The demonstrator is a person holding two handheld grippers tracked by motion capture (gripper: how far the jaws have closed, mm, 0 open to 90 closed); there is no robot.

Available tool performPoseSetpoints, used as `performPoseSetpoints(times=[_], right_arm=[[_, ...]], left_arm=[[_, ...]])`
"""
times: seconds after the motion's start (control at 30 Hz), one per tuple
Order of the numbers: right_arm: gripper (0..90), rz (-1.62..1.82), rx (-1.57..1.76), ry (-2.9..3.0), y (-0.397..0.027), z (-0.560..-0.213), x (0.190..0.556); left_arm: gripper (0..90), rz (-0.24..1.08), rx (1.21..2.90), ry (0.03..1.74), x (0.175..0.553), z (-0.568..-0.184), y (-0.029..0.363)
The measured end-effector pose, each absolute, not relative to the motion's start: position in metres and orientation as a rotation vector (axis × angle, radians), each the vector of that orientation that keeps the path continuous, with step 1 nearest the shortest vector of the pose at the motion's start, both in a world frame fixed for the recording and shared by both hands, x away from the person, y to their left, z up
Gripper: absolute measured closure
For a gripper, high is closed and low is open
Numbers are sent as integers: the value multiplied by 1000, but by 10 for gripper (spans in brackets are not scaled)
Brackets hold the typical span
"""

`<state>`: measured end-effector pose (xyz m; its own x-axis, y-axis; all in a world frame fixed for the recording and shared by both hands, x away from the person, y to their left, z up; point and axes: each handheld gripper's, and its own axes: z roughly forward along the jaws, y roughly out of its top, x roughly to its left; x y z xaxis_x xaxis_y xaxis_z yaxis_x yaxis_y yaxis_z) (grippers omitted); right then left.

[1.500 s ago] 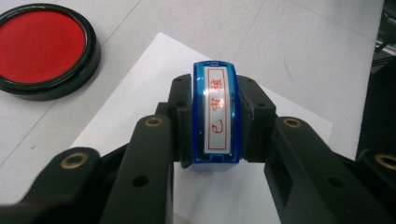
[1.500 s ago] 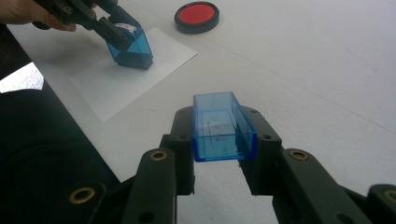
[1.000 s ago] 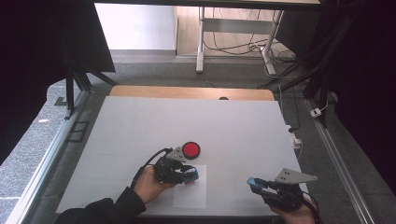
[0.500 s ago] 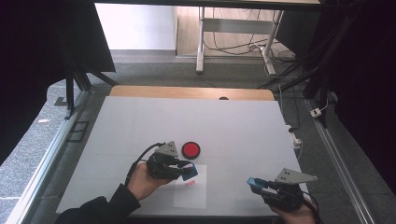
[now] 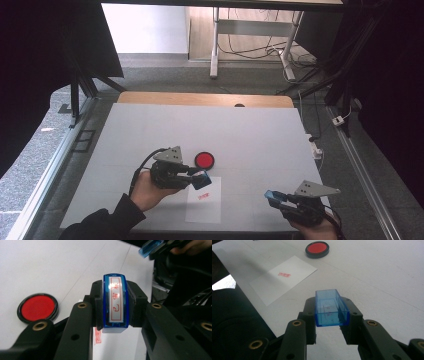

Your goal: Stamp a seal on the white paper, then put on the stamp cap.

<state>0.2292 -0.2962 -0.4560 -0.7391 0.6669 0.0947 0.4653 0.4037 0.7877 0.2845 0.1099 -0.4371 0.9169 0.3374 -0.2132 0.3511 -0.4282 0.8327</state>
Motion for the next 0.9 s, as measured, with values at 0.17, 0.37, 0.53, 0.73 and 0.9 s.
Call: performPoseSetpoints(times=[0.17, 0.37, 0.53, 0.73, 0.9], right_arm=[[682, 1243, 997, 2429, -296, -456, 229], [681, 1239, 1001, 2429, -297, -456, 229], [682, 1249, 1005, 2431, -297, -456, 229], [682, 1278, 999, 2419, -296, -454, 229], [682, 1299, 949, 2414, -288, -450, 228]], left_arm=[[699, -17, 2011, 458, 283, -429, 117], [699, -21, 1983, 424, 282, -422, 124], [699, -25, 1987, 406, 281, -421, 123], [699, -37, 1996, 388, 282, -423, 122], [699, -41, 2004, 374, 282, -424, 121]])
